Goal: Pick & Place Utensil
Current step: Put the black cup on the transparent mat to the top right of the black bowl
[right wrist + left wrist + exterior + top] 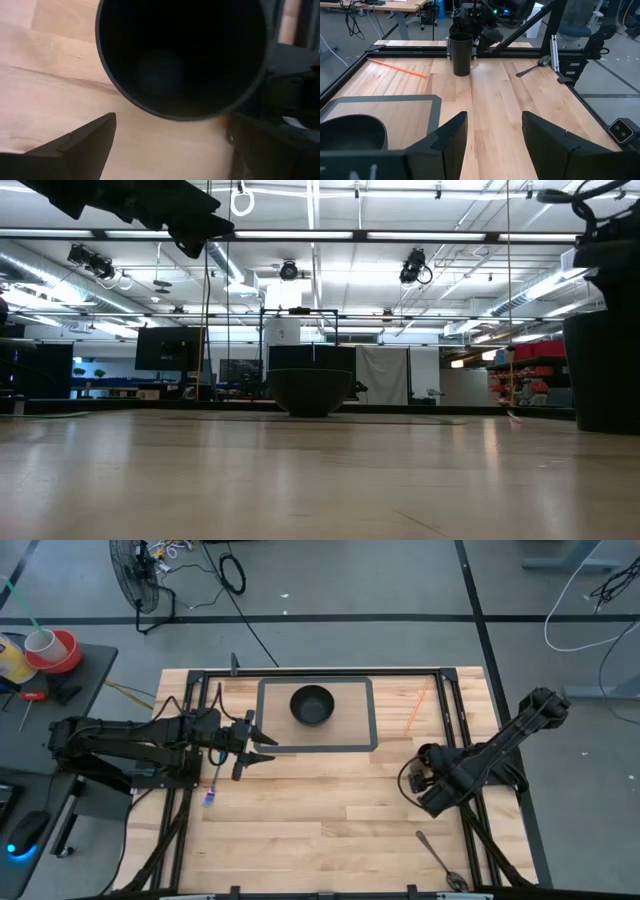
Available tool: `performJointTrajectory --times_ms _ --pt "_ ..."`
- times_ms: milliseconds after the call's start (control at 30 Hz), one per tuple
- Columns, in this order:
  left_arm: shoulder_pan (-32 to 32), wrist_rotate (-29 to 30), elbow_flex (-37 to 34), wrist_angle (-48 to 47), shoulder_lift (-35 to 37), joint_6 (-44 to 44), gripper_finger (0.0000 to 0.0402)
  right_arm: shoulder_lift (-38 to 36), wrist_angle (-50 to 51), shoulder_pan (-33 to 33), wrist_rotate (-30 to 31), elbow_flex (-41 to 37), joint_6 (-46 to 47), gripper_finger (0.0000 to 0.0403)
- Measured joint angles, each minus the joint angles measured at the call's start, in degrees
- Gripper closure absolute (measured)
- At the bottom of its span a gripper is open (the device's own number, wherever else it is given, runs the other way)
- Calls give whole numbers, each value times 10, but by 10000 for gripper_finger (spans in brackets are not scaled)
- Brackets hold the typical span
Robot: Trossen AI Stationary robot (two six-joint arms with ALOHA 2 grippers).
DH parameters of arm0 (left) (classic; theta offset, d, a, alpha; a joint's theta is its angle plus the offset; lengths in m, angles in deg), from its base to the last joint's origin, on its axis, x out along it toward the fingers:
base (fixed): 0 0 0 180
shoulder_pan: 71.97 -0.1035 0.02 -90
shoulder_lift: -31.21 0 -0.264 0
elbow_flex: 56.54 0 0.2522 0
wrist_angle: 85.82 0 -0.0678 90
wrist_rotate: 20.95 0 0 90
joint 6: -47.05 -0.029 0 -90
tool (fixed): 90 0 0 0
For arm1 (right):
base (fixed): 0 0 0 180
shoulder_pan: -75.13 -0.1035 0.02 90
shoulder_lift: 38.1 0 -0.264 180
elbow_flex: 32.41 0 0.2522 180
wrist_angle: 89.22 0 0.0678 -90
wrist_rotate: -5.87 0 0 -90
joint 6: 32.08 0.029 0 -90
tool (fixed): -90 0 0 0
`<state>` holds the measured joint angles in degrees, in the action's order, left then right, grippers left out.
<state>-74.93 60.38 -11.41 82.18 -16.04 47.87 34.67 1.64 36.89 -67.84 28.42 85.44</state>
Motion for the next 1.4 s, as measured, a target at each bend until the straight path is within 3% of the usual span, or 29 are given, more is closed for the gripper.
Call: performJointTrajectory --times_ms 633,933,1067,1200,1400 --pt "0 0 0 1 0 0 207 0 -16 65 138 -39 -16 15" --pt "0 0 0 1 0 -1 207 0 -54 95 164 -36 -85 60" --pt "0 0 0 1 0 -1 207 0 -38 125 160 7 -140 74" --pt "0 0 0 1 0 -6 207 0 4 179 203 93 -227 74" --pt "0 0 0 1 0 -14 207 0 -44 335 252 197 -460 74"
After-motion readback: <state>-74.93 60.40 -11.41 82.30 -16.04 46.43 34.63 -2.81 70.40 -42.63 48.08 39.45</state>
